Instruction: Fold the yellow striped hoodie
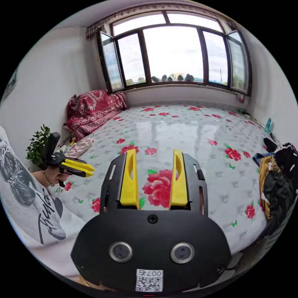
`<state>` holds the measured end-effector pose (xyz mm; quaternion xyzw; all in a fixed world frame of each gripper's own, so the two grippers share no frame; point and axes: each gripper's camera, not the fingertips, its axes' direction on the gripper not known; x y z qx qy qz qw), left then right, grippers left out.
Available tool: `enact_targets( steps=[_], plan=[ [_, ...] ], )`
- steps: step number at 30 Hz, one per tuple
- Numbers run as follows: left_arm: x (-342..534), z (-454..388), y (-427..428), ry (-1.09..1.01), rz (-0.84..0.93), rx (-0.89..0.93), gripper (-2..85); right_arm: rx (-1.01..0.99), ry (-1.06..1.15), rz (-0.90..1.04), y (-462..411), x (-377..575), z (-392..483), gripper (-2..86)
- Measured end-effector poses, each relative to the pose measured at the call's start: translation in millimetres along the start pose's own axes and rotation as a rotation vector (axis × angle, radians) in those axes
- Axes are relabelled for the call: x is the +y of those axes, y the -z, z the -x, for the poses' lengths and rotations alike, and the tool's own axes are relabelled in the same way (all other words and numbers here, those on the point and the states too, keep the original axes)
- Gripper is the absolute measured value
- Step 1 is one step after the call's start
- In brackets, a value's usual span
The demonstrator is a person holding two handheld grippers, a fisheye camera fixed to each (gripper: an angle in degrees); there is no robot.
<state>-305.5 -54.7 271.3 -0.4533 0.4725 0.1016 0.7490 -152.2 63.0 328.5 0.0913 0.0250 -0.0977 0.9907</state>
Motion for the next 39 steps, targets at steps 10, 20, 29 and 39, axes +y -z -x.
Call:
enact_targets(
  steps=[10,20,29,39],
  plan=[
    [-48.8,-119.7,-79.4,0.006,0.026,-0.078,5.5,0.613,-0.303,0.082,108.3,145.7,-213.6,13.3],
    [-130.0,-221.7,-167.5,0.201,0.027,-0.037,5.9,0.64,-0.252,0.286,86.8,199.2,-418.0,13.0],
    [-142.5,-254.1,-209.2,0.288,0.087,-0.167,5.8,0.32,0.276,0.519,-55.8,214.9,-373.7,9.6],
    [-140.1,-248.6,-226.1,0.355,0.064,-0.184,4.6,0.512,0.29,0.708,-92.3,233.7,-421.5,2.0]
  ],
)
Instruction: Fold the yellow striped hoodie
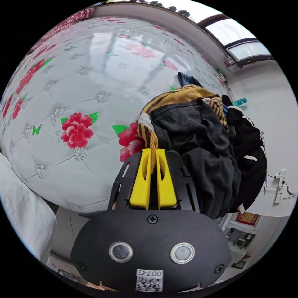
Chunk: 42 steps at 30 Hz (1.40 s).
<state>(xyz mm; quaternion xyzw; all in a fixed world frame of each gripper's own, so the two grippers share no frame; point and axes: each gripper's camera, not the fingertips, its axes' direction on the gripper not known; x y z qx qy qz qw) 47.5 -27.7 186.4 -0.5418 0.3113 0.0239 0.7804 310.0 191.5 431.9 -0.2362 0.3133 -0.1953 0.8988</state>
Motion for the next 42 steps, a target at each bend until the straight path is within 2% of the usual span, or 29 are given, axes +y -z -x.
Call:
enact_targets(
  steps=[5,11,14,16,18,20,23,30,34,36,39,42],
  plan=[
    [-5.5,10.4,2.2,-0.052,-0.059,0.008,3.9,0.05,-0.195,-0.233,106.8,-12.5,-114.5,0.4],
    [3.7,36.7,10.9,-0.052,-0.137,0.034,3.3,0.229,-0.231,-0.448,276.6,-46.0,-204.5,0.0],
    [9.9,54.6,15.1,-0.039,-0.154,0.036,3.3,0.413,-0.184,-0.607,381.8,-54.6,-210.3,0.0],
    [13.4,65.8,19.5,-0.025,-0.17,0.028,3.4,0.443,-0.196,-0.737,455.1,-52.9,-212.7,0.0],
    [15.9,74.9,26.0,-0.018,-0.193,0.019,3.7,0.416,-0.209,-0.851,519.1,-46.6,-213.4,0.0],
    [18.3,83.7,36.7,-0.008,-0.235,-0.013,4.3,0.382,-0.217,-1.074,582.2,-24.4,-202.9,-0.1],
    [16.7,90.8,50.6,-0.017,-0.279,-0.014,5.8,0.303,-0.131,-1.207,633.7,-13.0,-179.2,0.0],
    [0.9,81.0,72.4,-0.088,-0.322,-0.026,10.9,0.016,0.059,-1.426,716.7,-9.5,-145.0,-0.1],
    [-1.7,62.9,88.9,-0.135,-0.404,0.019,12.8,0.003,0.144,-1.468,746.6,-52.7,-112.9,-0.1],
    [4.0,63.2,93.3,-0.111,-0.441,0.012,12.6,-0.066,0.173,-1.411,729.8,-88.3,-100.1,0.0],
    [24.0,84.5,84.8,-0.013,-0.423,0.011,11.9,-0.281,0.255,-1.252,657.5,-157.8,-75.4,0.2],
    [55.7,119.0,62.0,0.139,-0.31,-0.064,11.0,-0.454,0.295,-1.031,545.4,-224.4,-37.1,0.8]
  ],
)
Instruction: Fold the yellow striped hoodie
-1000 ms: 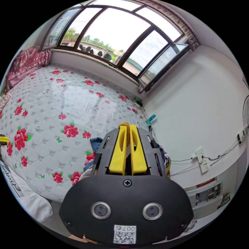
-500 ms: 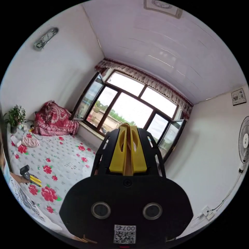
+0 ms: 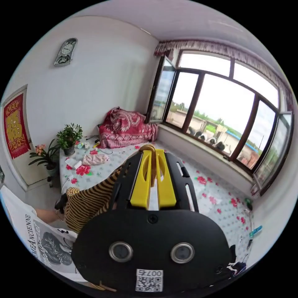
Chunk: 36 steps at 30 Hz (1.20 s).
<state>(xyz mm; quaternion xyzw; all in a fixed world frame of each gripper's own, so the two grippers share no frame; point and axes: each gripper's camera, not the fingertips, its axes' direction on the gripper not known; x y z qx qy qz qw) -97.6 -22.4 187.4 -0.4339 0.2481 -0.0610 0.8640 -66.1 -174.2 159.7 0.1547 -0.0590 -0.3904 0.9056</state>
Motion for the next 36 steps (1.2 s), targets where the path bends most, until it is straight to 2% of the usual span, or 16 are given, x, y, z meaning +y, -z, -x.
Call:
enact_targets(
  steps=[2,5,8,12,16,20,23,25,28,30,33,36],
  plan=[
    [30.1,29.6,-11.7,0.103,0.079,-0.074,10.0,-0.119,-0.052,0.166,-95.5,68.2,-6.6,1.6],
    [61.5,63.6,-20.4,0.261,0.158,-0.117,10.3,-0.286,-0.172,0.343,-184.3,165.3,-11.1,3.3],
    [77.8,80.4,-12.9,0.357,0.158,-0.122,10.5,-0.412,-0.308,0.365,-203.2,246.4,-23.4,5.7],
    [70.2,74.0,-21.7,0.31,0.211,-0.138,12.0,-0.48,-0.294,0.445,-193.2,303.0,-22.6,8.6],
    [32.0,50.1,-49.9,0.176,0.26,-0.161,15.3,-0.469,-0.204,0.587,-174.9,344.9,-2.5,10.7],
    [-18.6,18.0,-87.0,-0.039,0.288,-0.238,16.1,-0.427,-0.134,0.743,-166.2,380.7,26.1,11.2],
    [-48.9,6.7,-120.2,-0.123,0.343,-0.281,15.7,-0.396,-0.073,0.815,-172.3,388.0,47.7,10.3],
    [-62.0,4.0,-139.2,-0.152,0.386,-0.304,13.6,-0.361,-0.032,0.857,-180.2,386.3,59.1,8.7],
    [-75.6,1.0,-153.6,-0.211,0.416,-0.327,5.5,-0.212,0.035,0.881,-182.7,373.3,63.6,3.7],
    [-83.9,7.1,-148.1,-0.209,0.407,-0.355,2.3,-0.194,0.053,0.923,-179.1,362.0,54.3,1.9],
    [-101.7,36.5,-115.1,-0.129,0.338,-0.39,0.6,-0.062,0.024,0.887,-147.2,338.9,13.3,0.9],
    [-115.6,83.7,-73.5,0.021,0.263,-0.436,0.4,0.057,-0.021,0.854,-111.1,321.4,-30.2,1.0]
  ],
)
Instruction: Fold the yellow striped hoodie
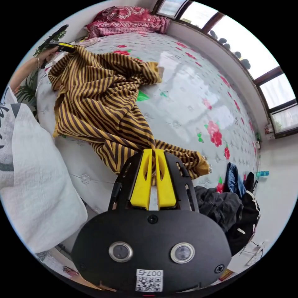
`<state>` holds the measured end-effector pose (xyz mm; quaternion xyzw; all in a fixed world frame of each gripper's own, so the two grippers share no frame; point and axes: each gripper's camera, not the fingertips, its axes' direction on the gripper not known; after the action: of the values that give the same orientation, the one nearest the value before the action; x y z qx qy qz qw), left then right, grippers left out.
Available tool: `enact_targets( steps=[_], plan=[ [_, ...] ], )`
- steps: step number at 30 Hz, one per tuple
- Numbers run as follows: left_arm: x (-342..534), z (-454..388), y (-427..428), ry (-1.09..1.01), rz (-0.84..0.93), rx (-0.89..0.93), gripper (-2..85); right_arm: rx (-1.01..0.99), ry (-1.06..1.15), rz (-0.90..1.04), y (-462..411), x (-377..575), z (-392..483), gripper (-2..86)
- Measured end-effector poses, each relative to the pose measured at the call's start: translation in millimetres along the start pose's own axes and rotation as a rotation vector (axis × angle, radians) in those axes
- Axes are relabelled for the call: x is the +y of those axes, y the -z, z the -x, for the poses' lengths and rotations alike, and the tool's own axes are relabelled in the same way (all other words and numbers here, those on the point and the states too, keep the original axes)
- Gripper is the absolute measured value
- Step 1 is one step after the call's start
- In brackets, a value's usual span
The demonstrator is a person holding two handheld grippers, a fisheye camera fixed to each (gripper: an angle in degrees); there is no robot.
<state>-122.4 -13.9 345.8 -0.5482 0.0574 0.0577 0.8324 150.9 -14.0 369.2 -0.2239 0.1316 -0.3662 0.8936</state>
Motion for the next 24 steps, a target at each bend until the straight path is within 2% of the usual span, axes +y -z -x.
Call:
enact_targets(
  steps=[2,4,7,12,19,24],
  plan=[
    [2.5,37.7,2.4,0.147,0.005,-0.011,1.4,0.055,-0.033,0.004,10.1,5.4,-21.3,2.0],
    [9.4,44.8,-3.3,0.181,0.041,-0.026,3.2,-0.015,-0.057,-0.005,18.8,2.6,-30.5,3.8],
    [38.6,36.2,3.1,0.189,0.017,-0.011,6.4,-0.086,-0.041,-0.182,54.6,-11.3,-21.3,7.4],
    [90.9,6.4,7.7,0.169,0.019,0.114,7.9,-0.238,0.179,-0.334,83.4,-72.4,22.5,9.8],
    [93.8,-56.9,-13.4,-0.004,0.071,0.28,9.2,-0.277,0.618,-0.323,71.2,-204.5,101.3,9.6],
    [82.0,-65.0,-23.9,-0.042,0.077,0.301,10.7,-0.242,0.782,-0.146,38.8,-263.0,128.8,7.1]
  ],
)
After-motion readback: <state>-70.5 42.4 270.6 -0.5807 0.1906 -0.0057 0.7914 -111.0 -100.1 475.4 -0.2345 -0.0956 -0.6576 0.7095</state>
